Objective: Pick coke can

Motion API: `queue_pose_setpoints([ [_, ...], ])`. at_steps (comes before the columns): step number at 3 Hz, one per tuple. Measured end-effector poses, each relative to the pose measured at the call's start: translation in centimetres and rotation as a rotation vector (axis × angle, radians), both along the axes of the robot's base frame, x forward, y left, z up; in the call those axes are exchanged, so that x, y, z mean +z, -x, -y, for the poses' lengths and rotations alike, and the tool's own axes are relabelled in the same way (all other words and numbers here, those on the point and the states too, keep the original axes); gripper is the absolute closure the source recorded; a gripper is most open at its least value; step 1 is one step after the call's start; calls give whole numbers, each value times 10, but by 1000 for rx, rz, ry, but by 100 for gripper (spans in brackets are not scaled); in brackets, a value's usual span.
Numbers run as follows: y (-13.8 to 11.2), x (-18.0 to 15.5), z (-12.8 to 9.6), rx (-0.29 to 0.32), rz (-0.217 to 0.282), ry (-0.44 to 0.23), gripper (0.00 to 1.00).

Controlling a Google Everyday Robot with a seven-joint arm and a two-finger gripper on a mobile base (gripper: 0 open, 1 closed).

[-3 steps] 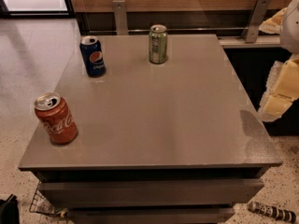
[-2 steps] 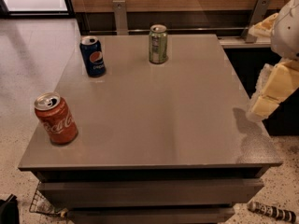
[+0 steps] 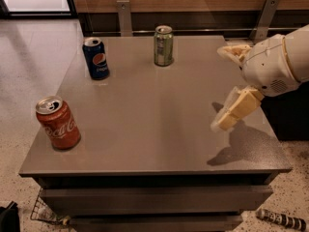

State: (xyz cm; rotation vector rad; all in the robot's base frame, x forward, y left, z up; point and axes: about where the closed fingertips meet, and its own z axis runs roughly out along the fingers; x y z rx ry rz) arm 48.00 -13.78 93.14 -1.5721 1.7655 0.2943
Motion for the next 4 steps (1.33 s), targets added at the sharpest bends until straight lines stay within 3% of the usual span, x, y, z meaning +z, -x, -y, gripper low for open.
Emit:
queue_pose_setpoints([
  [1,-5,5,-51,102,16,-223,0],
  [2,2,14,-97,182,-17,-375,0],
  [4,5,17,-113,205,-31,-415,0],
])
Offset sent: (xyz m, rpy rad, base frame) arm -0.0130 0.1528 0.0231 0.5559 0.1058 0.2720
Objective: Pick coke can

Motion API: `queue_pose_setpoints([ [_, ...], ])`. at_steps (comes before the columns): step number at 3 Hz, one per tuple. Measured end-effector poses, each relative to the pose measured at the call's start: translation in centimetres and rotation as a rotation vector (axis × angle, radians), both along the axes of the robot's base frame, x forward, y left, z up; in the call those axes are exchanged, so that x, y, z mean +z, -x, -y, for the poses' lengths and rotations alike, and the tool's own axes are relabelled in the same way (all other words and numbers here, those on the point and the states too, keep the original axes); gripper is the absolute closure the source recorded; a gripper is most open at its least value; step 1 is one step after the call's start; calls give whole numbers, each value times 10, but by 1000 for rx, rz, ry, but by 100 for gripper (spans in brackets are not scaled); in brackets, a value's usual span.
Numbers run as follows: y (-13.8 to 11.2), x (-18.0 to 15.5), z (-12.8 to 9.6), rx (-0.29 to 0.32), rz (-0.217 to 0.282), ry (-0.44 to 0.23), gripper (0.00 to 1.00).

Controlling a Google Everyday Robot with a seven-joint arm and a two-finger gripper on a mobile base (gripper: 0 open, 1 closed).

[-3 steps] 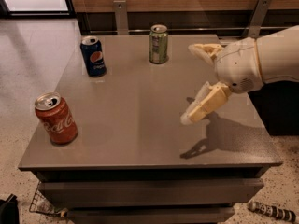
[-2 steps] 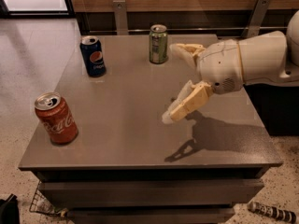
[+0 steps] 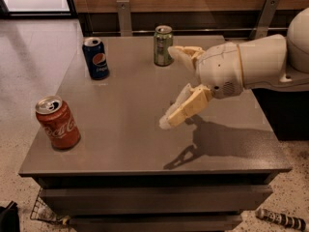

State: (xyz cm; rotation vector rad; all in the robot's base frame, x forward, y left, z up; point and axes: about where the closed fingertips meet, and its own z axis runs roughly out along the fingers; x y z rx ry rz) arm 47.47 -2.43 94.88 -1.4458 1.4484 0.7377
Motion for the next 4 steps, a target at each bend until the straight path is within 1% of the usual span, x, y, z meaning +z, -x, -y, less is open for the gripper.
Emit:
queue_pose_setpoints([
  [1,1,-18,-38,41,-11,-50,0],
  [2,-2,-44,-86,118,-45,-129,0],
  [3,-5,-59,-118,176,-80,-170,0],
  [4,-5,-70,-159,245,-111,-193,0],
])
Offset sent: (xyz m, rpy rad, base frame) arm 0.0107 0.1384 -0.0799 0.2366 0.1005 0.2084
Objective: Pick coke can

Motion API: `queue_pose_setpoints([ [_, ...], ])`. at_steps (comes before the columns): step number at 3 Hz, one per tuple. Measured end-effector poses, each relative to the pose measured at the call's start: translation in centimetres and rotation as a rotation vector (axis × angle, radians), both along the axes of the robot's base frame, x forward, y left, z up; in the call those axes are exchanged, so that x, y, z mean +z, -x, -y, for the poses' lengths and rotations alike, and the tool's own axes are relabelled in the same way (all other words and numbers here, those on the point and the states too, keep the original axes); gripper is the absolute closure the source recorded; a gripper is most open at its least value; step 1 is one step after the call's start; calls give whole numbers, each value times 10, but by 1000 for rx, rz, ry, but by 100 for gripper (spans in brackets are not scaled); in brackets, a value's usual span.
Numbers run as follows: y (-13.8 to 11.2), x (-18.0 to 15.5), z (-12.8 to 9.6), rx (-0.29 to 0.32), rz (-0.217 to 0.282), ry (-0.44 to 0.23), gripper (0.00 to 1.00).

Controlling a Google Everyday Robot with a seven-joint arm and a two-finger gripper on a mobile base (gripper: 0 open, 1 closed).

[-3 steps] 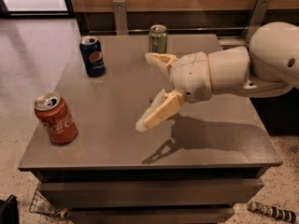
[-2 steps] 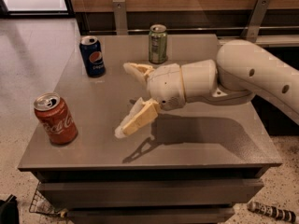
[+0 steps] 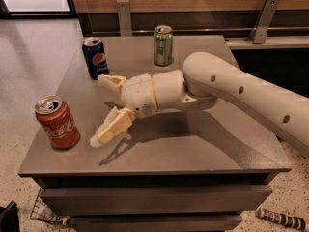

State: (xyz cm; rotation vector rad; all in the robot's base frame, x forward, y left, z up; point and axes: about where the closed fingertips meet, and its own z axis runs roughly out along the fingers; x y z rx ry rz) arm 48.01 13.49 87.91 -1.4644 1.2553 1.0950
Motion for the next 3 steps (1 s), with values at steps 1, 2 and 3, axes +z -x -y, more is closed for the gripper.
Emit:
queue_pose_setpoints([
  [1,7,-7,-33,53,-8,-9,0],
  [2,18,-15,-56,97,-14,-19,3],
  [3,32,-15,-72,142,3,-14,33],
])
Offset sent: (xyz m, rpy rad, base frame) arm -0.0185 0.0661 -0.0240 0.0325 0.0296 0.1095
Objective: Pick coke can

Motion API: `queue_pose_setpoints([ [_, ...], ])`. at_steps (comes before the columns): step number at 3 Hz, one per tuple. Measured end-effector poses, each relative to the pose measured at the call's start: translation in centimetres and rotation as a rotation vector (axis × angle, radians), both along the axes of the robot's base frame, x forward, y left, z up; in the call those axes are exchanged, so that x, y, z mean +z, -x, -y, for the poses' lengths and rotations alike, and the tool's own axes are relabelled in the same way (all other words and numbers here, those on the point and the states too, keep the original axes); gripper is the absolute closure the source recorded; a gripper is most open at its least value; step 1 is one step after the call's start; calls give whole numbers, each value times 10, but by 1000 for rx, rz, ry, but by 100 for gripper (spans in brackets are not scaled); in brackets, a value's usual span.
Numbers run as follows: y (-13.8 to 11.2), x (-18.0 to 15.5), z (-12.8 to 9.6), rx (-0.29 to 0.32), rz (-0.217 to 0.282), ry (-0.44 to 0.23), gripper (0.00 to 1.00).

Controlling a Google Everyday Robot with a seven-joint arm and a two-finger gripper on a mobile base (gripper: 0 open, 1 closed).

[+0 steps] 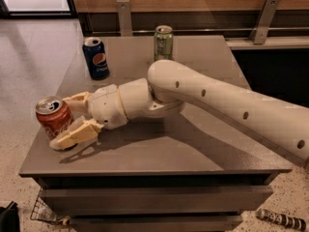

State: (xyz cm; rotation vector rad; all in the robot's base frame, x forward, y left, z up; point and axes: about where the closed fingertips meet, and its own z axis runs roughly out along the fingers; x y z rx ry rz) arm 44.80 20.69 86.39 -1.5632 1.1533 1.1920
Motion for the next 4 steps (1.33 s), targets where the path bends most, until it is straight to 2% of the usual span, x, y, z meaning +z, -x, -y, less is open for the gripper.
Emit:
queue_pose_setpoints([
  [1,11,3,-12,37,16,3,64],
  [2,12,3,-13,41,17,3,95],
  [3,13,4,-14,44,17,3,100],
  [4,13,4,-14,44,17,3,100],
])
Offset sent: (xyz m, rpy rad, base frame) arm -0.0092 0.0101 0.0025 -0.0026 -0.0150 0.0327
